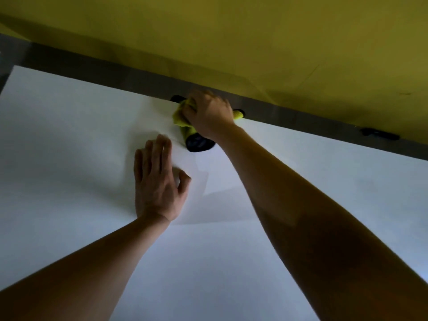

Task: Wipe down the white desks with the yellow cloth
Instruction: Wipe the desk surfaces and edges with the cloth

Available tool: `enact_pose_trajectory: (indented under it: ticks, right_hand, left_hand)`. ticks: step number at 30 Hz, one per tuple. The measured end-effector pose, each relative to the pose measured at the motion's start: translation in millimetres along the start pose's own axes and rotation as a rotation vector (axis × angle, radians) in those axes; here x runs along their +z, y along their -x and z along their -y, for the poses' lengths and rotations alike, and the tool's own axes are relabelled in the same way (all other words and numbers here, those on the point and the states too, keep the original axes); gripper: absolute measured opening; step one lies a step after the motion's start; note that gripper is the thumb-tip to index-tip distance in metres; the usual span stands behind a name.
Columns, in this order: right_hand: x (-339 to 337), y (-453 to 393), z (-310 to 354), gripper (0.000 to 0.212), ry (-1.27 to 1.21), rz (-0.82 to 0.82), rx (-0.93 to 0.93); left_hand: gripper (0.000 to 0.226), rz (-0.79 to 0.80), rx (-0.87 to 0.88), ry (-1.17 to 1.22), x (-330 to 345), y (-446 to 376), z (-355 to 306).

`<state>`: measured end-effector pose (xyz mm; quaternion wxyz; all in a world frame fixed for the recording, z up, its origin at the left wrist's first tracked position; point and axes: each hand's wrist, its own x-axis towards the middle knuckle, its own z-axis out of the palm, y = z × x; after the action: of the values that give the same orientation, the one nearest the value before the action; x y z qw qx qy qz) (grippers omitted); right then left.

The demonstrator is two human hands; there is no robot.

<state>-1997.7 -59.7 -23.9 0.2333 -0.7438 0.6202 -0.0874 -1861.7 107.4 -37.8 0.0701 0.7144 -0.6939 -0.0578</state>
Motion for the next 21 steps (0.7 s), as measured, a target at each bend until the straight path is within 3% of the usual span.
enact_pose_trajectory:
  ticks: [5,9,13,18,21]
  right_hand:
    - [-13.5,19.4,-34.7,0.048,-0.026,0.013,0.019]
    - [-48.7,71.8,-110.0,0.061,-0.001,-0.025,0.19]
    - [-75.8,111.2,-166.5,0.058,0.023,-0.056,0.316]
    - [-65.4,96.8,-150.1,0.056,0.015,-0.091,0.367]
    - [-47.1,76.9,-107.7,0.061,0.028,-0.049,0.292]
  left_hand:
    - [0.076,-0.023,0.011,0.008,0.8,-0.2,0.5]
    - [0.074,-0.023,0.005,0.031,-0.4,1.8,-2.0]
    - [0.072,-0.021,0.009,0.039,0.7,3.9,-3.8]
    - [0.071,-0.01,0.024,0.021,3.2,2.7,-1.6]
    - [0.071,-0.001,0.025,0.021,2.5,3.1,-0.6]
